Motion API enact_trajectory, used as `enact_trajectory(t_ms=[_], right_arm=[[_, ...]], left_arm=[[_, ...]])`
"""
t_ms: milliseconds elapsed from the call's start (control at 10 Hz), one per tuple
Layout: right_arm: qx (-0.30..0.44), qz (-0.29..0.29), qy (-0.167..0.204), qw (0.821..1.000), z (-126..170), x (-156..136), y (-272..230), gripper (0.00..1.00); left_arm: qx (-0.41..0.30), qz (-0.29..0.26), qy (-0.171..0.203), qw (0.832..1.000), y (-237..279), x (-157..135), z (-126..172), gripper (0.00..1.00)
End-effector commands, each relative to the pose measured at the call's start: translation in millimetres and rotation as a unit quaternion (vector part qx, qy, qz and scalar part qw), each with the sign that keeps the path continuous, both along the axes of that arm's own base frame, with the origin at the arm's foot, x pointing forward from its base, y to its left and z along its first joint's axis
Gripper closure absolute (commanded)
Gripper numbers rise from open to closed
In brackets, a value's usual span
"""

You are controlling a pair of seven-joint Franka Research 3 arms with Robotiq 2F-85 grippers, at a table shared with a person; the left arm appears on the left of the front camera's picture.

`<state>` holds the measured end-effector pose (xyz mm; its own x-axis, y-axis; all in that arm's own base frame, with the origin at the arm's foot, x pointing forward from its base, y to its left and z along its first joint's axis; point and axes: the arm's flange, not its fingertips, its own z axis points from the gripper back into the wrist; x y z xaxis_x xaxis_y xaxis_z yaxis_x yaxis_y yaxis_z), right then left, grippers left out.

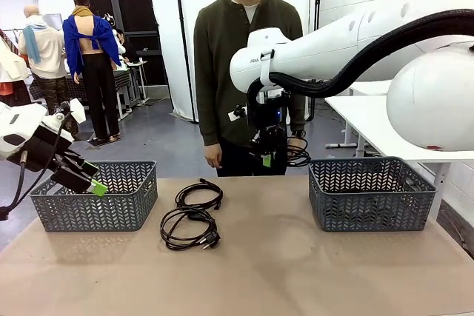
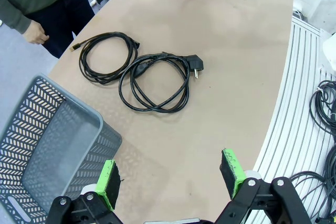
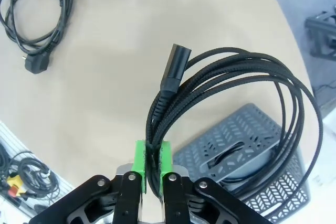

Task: Organize the cables according to human instructions.
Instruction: Pick up a bundle of cables and place it in the basket indicated by the human.

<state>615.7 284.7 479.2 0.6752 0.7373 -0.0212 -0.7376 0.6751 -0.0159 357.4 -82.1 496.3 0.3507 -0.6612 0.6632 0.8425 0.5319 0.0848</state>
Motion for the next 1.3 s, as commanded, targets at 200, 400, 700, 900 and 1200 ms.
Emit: enact_trajectory(t_ms=[200, 400, 700, 900, 1200], right_arm=[[-0.001, 0.057, -0.029, 0.998, 20, -18, -24, 1.00], [-0.019, 0.082, -0.042, 0.996, 31, -35, -49, 1.00], [-0.011, 0.126, -0.045, 0.991, 35, -51, -90, 1.00], [-0.003, 0.153, -0.058, 0.987, 36, -61, -133, 1.00], [0.009, 0.169, -0.058, 0.984, 34, -66, -189, 1.00]], left_arm=[[-0.005, -0.008, 0.000, 1.000, 3, 2, -2, 0.00], [-0.005, -0.008, 0.000, 1.000, 3, 2, -2, 0.00], [-0.005, -0.008, 0.000, 1.000, 3, 2, -2, 0.00], [-0.005, -0.008, 0.000, 1.000, 3, 2, -2, 0.00], [-0.005, -0.008, 0.000, 1.000, 3, 2, -2, 0.00]])
